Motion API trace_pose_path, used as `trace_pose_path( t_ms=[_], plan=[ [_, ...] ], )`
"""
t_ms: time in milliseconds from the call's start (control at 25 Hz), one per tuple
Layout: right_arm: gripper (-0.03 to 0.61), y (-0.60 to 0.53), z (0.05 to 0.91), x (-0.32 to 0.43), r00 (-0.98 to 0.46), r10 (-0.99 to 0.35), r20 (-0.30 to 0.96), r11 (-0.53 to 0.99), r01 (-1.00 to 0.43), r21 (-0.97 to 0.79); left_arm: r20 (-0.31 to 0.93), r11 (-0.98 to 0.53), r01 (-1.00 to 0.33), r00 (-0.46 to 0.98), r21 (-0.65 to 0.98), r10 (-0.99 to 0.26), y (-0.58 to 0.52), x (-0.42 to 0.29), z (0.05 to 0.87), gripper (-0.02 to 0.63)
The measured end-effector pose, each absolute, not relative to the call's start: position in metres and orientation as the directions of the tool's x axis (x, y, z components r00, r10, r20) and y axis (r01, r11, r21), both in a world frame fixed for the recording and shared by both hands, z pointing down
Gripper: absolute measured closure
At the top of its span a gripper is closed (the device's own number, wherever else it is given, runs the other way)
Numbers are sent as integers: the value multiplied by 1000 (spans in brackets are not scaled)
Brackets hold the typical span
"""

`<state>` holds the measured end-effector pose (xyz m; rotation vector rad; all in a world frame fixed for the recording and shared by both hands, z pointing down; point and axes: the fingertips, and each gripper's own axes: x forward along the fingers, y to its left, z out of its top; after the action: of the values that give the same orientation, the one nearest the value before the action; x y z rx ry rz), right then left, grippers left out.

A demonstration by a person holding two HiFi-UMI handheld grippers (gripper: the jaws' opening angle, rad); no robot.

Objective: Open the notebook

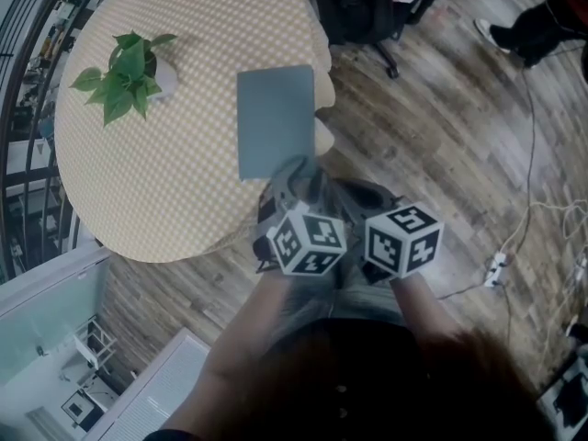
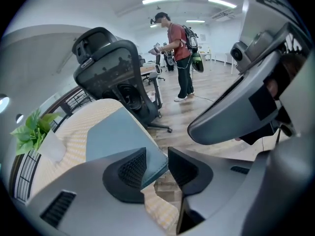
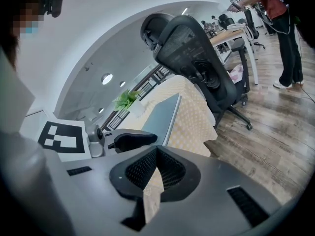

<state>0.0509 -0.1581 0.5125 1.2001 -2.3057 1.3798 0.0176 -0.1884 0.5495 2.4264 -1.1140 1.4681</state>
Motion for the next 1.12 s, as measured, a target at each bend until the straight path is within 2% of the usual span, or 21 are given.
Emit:
trace_pose_path(
  t_ms=[400,640,1120],
  plan=[
    [568,-160,516,55,-647,-544,534,222,-725,-652,792,-732,-590,239,-341,-562,-188,17,553,470],
    [568,-165,514,57,-647,-555,523,217,-720,-660,766,-711,-614,255,-343,-590,-185,18,543,552],
    [568,-170,502,51,-665,-557,497,245,-704,-667,759,-707,-678,350,-199,-549,-188,14,529,584]
  ],
)
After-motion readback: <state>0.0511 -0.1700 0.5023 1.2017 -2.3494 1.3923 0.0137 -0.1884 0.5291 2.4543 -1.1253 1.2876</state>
